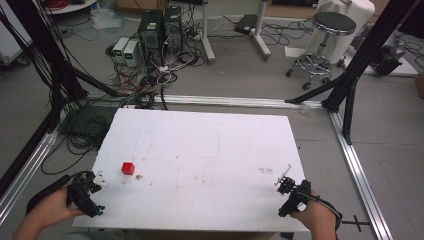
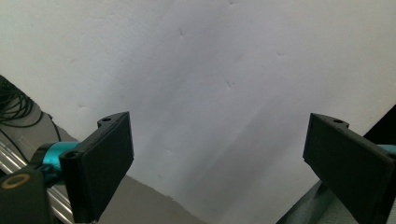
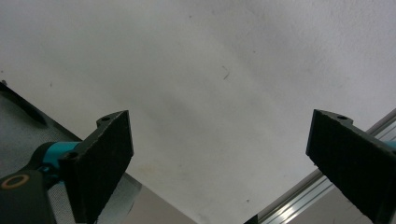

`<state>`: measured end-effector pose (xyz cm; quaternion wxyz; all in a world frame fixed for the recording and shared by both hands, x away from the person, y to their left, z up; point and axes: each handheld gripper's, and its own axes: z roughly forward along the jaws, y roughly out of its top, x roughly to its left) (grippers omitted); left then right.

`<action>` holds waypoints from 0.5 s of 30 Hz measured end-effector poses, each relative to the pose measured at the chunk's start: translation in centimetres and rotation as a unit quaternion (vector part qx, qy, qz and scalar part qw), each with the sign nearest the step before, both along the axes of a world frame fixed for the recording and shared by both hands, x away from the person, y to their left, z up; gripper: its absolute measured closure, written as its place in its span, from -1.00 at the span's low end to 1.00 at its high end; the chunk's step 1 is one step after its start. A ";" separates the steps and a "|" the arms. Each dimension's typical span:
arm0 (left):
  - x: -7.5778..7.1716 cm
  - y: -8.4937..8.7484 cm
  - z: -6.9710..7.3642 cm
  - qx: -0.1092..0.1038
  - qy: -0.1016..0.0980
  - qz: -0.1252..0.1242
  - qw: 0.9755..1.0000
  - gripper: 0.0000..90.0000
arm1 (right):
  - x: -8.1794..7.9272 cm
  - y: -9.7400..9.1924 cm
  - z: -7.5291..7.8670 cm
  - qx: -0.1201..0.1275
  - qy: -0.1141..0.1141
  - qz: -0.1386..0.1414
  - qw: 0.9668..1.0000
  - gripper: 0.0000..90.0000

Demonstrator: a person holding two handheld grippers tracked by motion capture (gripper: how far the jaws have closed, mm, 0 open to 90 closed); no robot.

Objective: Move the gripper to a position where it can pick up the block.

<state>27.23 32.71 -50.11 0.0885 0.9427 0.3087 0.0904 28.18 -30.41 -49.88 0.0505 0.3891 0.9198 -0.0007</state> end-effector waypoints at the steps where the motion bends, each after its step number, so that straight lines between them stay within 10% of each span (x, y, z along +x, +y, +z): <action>1: 0.0 0.0 0.0 0.004 0.001 -0.004 1.000 -0.80 | 0.0 0.0 0.0 0.000 -0.001 -0.001 1.000 -0.85; 15: 1.0 -0.3 1.3 0.020 0.022 -0.082 0.996 -0.80 | -0.1 -0.1 0.1 0.005 -0.004 -0.002 1.000 -0.85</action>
